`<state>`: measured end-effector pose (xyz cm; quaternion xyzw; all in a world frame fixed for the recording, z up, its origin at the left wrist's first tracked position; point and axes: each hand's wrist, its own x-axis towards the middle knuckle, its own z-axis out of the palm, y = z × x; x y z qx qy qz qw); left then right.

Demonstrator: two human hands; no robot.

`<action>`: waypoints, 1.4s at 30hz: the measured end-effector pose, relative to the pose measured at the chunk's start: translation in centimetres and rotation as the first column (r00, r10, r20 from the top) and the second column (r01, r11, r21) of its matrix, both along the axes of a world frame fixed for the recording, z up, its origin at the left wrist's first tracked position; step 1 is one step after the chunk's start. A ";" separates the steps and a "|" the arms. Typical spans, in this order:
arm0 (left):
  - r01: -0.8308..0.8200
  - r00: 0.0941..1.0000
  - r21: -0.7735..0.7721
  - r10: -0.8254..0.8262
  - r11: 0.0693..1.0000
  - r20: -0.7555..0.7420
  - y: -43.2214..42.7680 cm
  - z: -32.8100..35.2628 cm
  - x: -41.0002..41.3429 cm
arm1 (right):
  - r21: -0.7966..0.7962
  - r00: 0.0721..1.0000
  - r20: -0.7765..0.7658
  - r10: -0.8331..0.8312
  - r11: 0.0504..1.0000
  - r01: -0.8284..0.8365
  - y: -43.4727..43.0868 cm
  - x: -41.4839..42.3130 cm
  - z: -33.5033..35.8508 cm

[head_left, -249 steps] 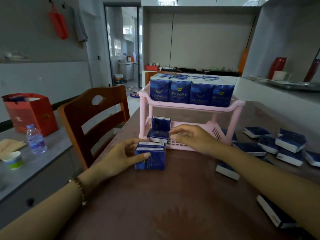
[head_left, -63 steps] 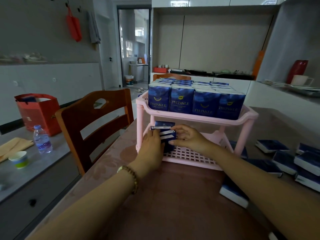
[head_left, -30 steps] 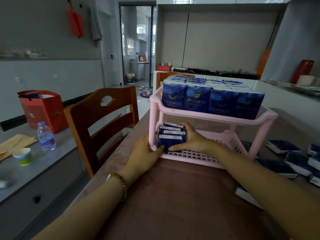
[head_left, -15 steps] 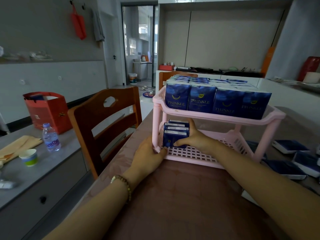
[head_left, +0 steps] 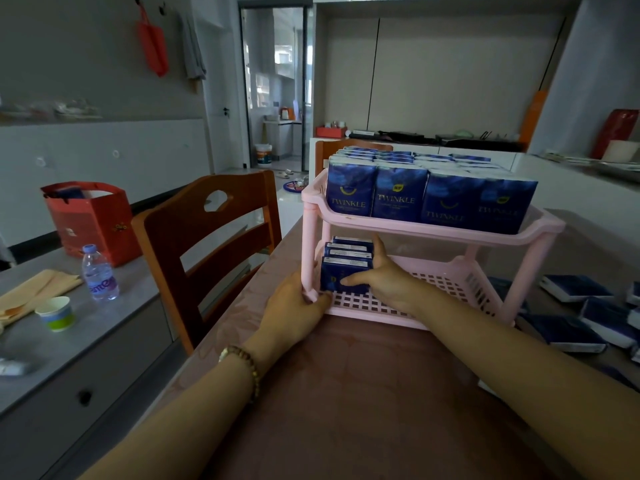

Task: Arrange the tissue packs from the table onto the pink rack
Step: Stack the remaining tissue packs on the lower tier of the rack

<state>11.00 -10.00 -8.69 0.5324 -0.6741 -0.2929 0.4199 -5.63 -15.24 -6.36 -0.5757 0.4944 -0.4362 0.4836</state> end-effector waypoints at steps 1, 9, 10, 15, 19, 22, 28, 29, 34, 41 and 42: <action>0.001 1.000 -0.004 -0.001 1.000 0.002 0.1 0.0 0.0 | -0.009 1.000 -0.011 0.008 1.000 -0.008 0.1 0.1 0.0; -0.004 1.000 -0.003 0.004 1.000 0.021 0.2 0.1 0.0 | -0.023 0.994 -0.112 0.002 1.000 -0.005 0.8 0.9 0.2; -0.005 1.000 -0.003 0.005 1.000 0.025 0.2 0.1 0.0 | -0.026 0.993 -0.120 0.004 1.000 -0.007 0.9 0.9 0.3; -0.005 0.999 0.010 0.004 1.000 0.035 0.4 0.3 0.0 | -0.052 0.985 -0.171 0.015 0.998 -0.025 1.8 0.2 0.9; -0.015 0.999 0.026 0.014 1.000 0.039 0.5 0.5 -0.1 | -0.061 0.973 -0.227 0.032 0.997 -0.048 2.4 -0.1 1.5; -0.021 0.999 0.017 0.020 1.000 0.026 0.9 0.8 -0.2 | -0.097 0.956 -0.293 0.027 0.994 -0.058 2.9 -0.3 1.9; 0.004 0.999 0.017 -0.005 1.000 0.051 2.7 2.1 0.4 | -0.101 0.893 -0.449 0.023 0.992 -0.076 5.3 -3.1 3.3; 0.018 0.997 0.035 -0.021 0.999 0.071 3.4 2.2 0.5 | -0.109 0.893 -0.448 0.045 0.989 -0.104 6.2 -3.9 3.7; -0.015 0.988 -0.187 0.043 0.982 0.148 9.0 2.8 -1.0 | -0.094 0.917 -0.374 0.141 0.978 -0.188 13.4 -9.1 5.3; 0.288 0.945 -0.236 -0.237 0.928 0.223 11.8 2.3 -7.8 | -0.128 0.913 -0.409 -0.011 0.991 -0.045 21.3 -17.1 4.2; 0.323 0.933 -0.183 -0.280 0.929 0.226 11.8 1.8 -9.2 | -0.124 0.907 -0.419 -0.036 0.992 -0.018 22.1 -17.9 3.9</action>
